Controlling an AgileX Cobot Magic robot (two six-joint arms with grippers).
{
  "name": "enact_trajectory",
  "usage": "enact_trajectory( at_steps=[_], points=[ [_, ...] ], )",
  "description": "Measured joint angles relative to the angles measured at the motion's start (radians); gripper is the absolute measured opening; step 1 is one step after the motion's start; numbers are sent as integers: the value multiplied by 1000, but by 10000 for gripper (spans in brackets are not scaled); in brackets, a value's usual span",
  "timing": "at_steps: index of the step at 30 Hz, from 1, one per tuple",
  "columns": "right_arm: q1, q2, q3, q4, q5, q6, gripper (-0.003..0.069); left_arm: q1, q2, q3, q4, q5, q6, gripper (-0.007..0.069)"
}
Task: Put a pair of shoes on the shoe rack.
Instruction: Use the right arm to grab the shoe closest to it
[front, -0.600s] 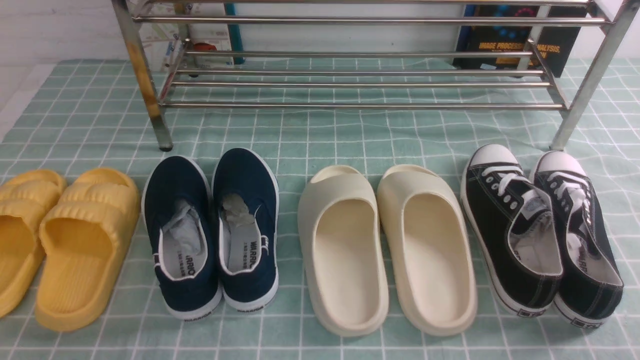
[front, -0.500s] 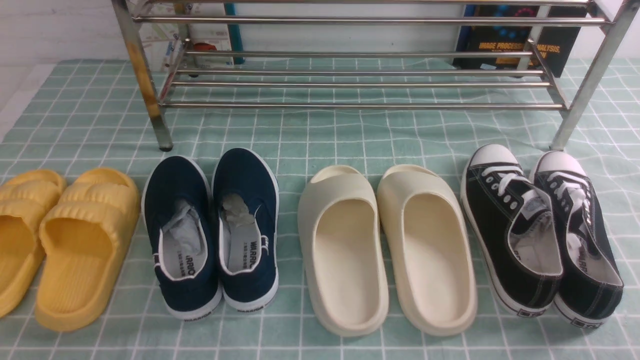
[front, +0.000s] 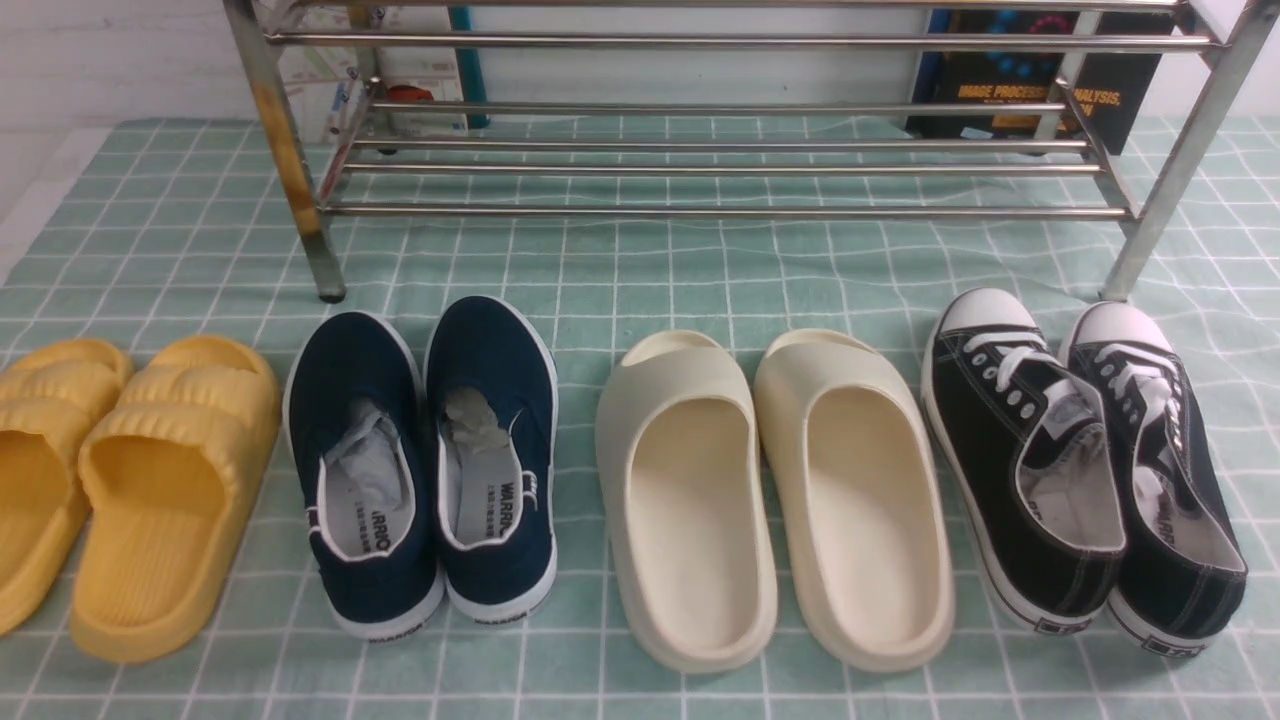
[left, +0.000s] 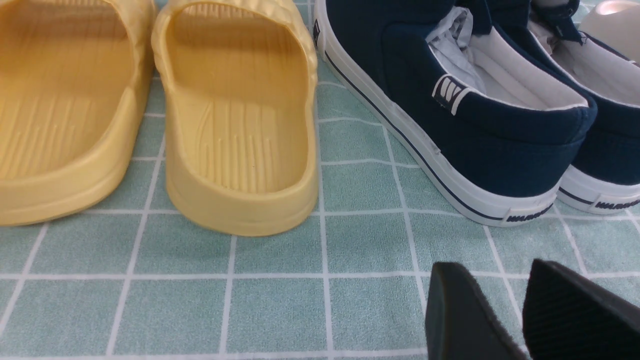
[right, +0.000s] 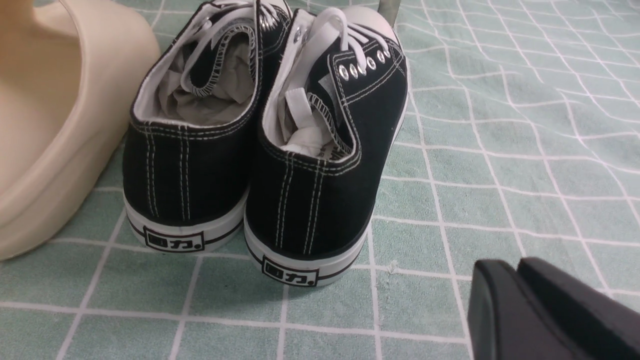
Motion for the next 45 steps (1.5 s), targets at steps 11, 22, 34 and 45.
enact_trajectory(
  at_steps=[11,22,34,45],
  points=[
    [0,0,4,-2,-34,3,100,0,0,0,0,0,0,218],
    [0,0,10,-5,-414,3,111,0,0,0,0,0,0,218],
    [0,4,-32,-6,-965,301,113,0,0,0,0,0,0,218],
    [0,467,-654,-6,-433,184,-2,0,0,0,0,0,0,218]
  ],
)
